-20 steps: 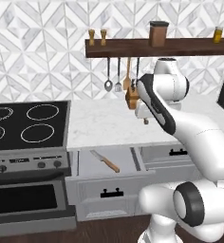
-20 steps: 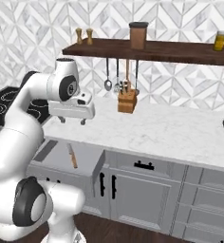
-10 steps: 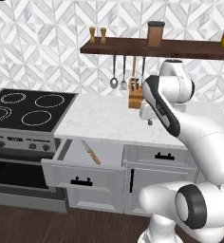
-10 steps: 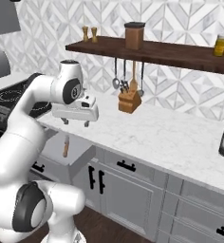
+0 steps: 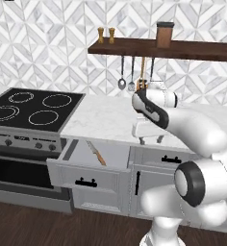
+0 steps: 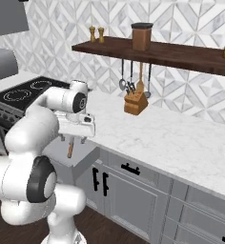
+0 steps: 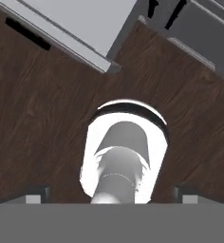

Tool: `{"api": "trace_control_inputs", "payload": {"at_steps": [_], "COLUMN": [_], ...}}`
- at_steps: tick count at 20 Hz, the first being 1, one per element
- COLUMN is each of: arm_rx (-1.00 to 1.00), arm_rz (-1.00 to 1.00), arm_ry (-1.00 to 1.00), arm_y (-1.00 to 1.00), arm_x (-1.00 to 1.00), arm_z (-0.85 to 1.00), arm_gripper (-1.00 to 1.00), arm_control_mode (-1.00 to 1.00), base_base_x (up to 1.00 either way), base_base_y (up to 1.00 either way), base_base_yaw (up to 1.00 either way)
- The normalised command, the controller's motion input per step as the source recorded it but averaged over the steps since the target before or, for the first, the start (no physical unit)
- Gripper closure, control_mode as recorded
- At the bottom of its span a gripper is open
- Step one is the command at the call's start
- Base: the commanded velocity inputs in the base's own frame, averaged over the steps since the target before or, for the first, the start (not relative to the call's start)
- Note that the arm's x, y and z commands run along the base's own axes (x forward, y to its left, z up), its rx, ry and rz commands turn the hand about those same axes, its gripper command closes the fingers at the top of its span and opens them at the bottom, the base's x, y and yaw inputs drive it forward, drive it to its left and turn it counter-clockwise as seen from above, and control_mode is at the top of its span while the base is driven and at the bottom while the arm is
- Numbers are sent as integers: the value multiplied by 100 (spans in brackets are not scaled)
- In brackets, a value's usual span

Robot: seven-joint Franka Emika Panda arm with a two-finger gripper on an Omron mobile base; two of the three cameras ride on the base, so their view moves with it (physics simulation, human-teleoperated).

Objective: Pick up the knife from the drawer and place it on the cutting board. Then place the meat from the plate to the cutting board.

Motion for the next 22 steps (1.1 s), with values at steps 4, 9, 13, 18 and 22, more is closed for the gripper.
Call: {"api": "trace_control_inputs", "payload": {"at_steps": [4,9,13,18,22], "arm_rx": [2,0,0,1,4], "arm_rz": [25,8,0,0,0], "arm_ry": [20,8,1,0,3], "arm_y": [75,80,47,32,40], "arm_x": [62,47,33,3,-3], "arm_z": [-100,-100,-91,-79,-92], "arm_gripper": [-100,-100,-100,-100,-100], "arm_control_mode": [-100,-100,-100,-100,-100], "base_base_x": [0,0,0,0,0], "base_base_y": [0,0,0,0,0], "base_base_yaw": [0,0,0,0,0]}}
